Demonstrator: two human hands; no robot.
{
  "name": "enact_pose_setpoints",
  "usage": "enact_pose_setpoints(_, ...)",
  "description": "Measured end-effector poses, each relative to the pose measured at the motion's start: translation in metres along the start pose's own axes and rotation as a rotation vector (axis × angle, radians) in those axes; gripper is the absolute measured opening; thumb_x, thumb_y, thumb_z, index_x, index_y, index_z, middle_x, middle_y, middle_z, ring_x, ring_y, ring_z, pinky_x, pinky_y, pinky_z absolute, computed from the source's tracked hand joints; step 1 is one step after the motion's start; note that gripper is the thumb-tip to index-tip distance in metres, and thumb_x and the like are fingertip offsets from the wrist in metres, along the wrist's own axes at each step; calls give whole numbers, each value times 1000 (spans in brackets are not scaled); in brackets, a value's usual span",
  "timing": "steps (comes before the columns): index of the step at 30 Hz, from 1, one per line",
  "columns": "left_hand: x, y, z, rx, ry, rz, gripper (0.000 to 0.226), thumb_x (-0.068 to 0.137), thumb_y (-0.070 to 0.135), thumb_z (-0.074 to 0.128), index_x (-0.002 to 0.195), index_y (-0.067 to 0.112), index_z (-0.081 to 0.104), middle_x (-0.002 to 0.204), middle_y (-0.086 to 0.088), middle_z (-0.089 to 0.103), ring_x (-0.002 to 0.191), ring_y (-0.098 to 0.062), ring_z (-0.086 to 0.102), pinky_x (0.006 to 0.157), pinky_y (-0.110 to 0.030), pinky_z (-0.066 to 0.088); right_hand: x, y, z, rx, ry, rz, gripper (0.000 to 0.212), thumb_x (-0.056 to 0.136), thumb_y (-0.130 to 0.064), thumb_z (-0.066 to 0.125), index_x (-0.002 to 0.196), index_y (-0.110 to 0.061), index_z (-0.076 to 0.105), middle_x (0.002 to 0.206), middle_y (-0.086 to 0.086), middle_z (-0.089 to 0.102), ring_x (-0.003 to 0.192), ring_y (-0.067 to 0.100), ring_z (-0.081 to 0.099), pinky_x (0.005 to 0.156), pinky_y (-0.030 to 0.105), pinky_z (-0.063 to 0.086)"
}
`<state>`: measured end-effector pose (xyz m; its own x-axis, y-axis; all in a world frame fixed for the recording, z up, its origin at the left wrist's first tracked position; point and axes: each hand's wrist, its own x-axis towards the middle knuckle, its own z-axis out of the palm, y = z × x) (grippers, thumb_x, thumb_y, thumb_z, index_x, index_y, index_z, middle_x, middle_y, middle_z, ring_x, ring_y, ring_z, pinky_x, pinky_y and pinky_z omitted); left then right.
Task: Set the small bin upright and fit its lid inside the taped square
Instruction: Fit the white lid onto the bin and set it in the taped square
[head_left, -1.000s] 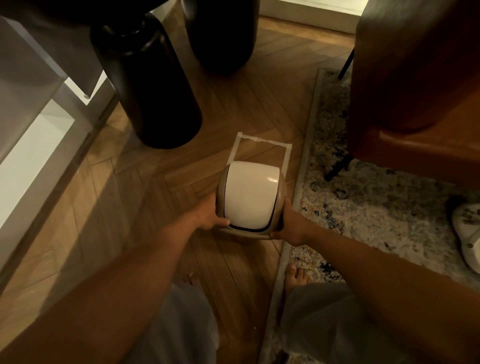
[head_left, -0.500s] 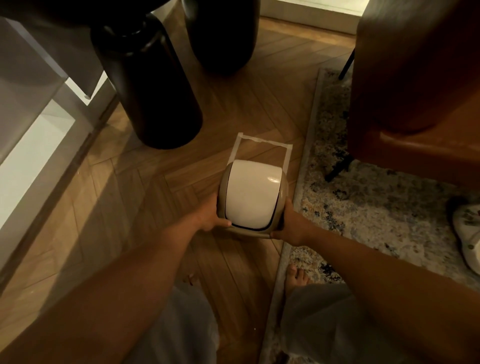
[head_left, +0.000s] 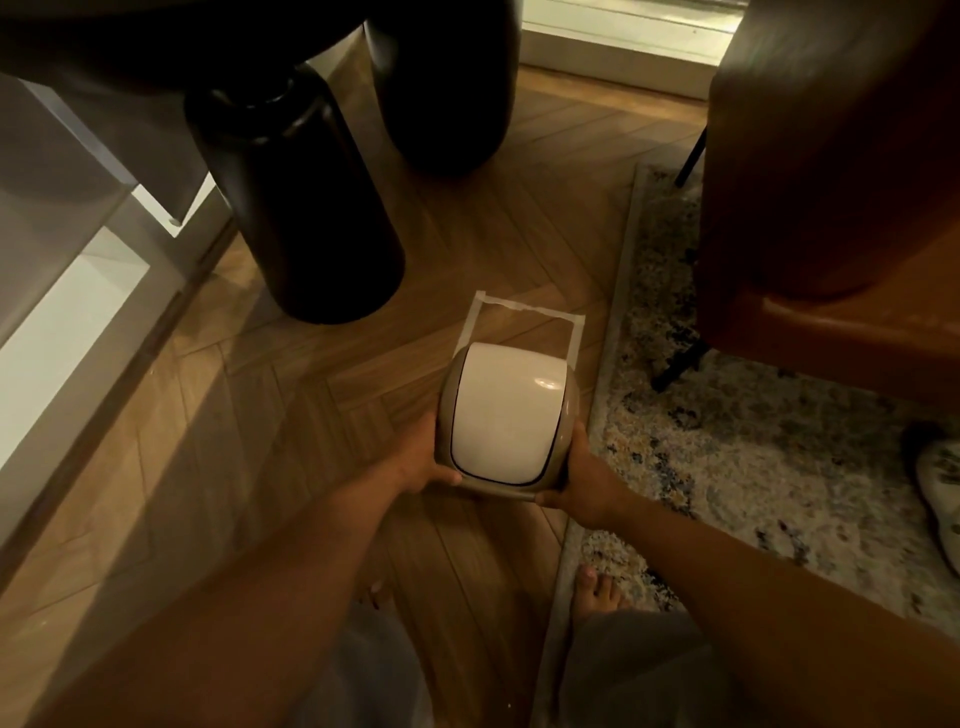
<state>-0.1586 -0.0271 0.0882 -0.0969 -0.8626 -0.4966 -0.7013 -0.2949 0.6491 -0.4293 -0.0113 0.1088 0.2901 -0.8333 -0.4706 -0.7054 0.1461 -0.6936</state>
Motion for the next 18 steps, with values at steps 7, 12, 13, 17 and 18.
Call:
enact_pose_setpoints(7, 4, 3, 0, -2, -1, -8, 122, 56, 22, 95, 154, 19, 23, 155, -6, 36, 143, -27, 33, 115, -45, 31, 5, 1, -2, 6, -10, 9, 134, 71, -20, 90, 156, -13, -14, 151, 10, 45, 133, 31, 50, 100, 33, 42)
enact_pose_setpoints(12, 8, 5, 0, -40, 14, 0, 117, 60, 17, 93, 154, 18, 24, 154, -6, 38, 142, -26, 34, 115, -40, 29, 7, 1, -4, -5, 19, 17, 130, 73, -19, 88, 157, -19, -11, 148, 10, 49, 129, 32, 53, 98, 34, 44)
enact_pose_setpoints(13, 10, 7, 0, -49, 26, 5, 116, 60, 16, 93, 154, 17, 25, 153, -7, 39, 142, -26, 34, 113, -38, 29, 8, 0, -5, -3, 35, 13, 130, 73, -18, 88, 157, -21, -11, 148, 9, 49, 130, 32, 53, 99, 36, 44)
enact_pose_setpoints(17, 19, 16, -4, -70, 75, 28, 118, 61, 15, 93, 155, 17, 22, 154, -7, 38, 142, -26, 34, 116, -42, 30, 14, -3, -13, 20, 98, -8, 134, 72, -20, 88, 157, -26, -16, 149, 6, 50, 131, 29, 53, 102, 42, 47)
enact_pose_setpoints(18, 21, 18, -5, -73, 77, 34, 118, 61, 16, 93, 155, 18, 21, 155, -7, 37, 143, -26, 33, 116, -44, 30, 16, -3, -15, 22, 109, -12, 135, 72, -20, 88, 157, -27, -16, 149, 5, 50, 130, 28, 53, 101, 41, 48)
